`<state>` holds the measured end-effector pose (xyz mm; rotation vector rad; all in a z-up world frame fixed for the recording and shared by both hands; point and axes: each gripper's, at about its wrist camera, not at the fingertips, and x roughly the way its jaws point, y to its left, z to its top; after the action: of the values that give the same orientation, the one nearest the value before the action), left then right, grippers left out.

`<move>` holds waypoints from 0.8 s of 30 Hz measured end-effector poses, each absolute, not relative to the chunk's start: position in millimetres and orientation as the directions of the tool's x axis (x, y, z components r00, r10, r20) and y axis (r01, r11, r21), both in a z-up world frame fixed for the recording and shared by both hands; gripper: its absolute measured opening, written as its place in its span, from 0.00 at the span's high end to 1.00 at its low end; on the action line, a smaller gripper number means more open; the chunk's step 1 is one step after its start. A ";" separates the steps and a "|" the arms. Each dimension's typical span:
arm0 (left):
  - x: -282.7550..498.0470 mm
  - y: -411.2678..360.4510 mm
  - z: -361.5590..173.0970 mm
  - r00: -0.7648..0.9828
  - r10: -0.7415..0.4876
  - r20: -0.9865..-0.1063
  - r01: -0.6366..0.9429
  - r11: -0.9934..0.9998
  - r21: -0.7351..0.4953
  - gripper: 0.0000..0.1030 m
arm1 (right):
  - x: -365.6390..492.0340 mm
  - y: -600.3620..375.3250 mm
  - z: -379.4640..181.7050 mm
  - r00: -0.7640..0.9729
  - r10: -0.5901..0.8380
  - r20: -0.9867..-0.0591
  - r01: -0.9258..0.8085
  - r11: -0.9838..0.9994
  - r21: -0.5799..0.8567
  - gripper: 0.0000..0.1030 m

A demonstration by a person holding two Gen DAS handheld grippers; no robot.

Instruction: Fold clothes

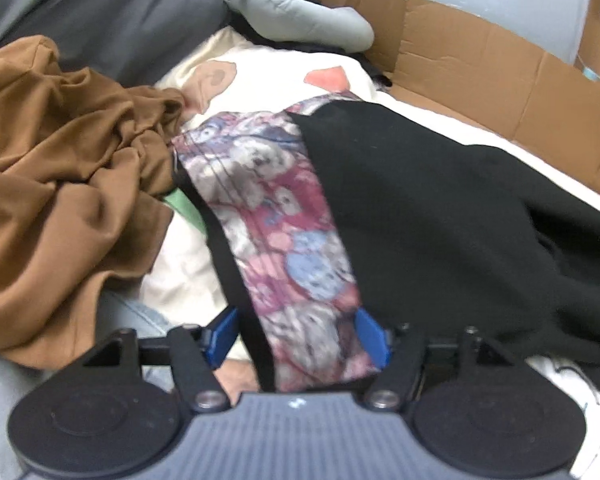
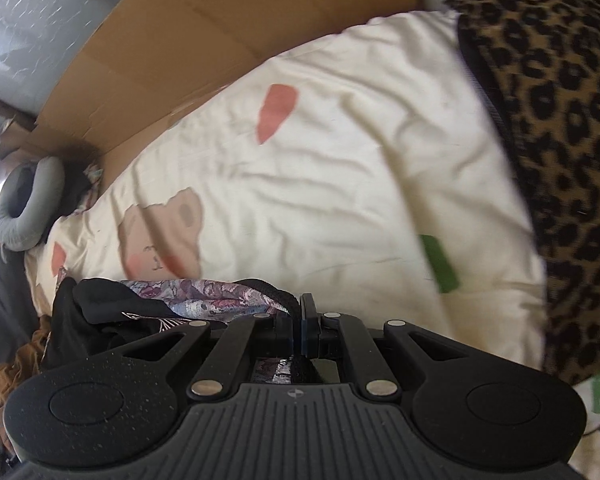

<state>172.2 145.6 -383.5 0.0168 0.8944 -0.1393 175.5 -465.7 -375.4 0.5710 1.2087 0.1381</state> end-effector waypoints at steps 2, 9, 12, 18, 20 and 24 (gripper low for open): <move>175.4 144.4 -383.6 0.622 -0.127 -0.772 0.132 0.990 -0.057 0.30 | 170.3 -475.7 -376.5 0.366 0.380 -0.849 0.217 0.853 0.475 0.99; 193.3 140.2 -384.4 0.635 -0.168 -0.754 0.149 0.984 -0.094 0.30 | 154.2 -498.4 -380.3 0.363 0.342 -0.867 0.267 0.853 0.448 0.99; 198.9 141.9 -381.0 0.637 -0.173 -0.751 0.124 0.985 -0.123 0.37 | 148.8 -504.1 -381.6 0.360 0.336 -0.870 0.278 0.852 0.444 0.99; 190.5 141.8 -374.3 0.609 -0.182 -0.772 0.109 0.983 -0.146 0.59 | 145.7 -507.2 -385.0 0.354 0.338 -0.872 0.287 0.848 0.446 0.99; 185.0 137.8 -373.0 0.602 -0.203 -0.773 0.136 0.979 -0.151 0.62 | 146.2 -506.5 -385.9 0.351 0.338 -0.873 0.285 0.850 0.443 0.99; 184.4 132.3 -380.4 0.575 -0.225 -0.786 0.147 0.974 -0.171 0.62 | 145.3 -506.3 -388.5 0.341 0.341 -0.876 0.287 0.849 0.443 0.99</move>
<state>184.4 132.3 -380.4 -0.0905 0.9332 -0.2182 145.3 -506.3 -388.5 0.5937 1.2438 0.0378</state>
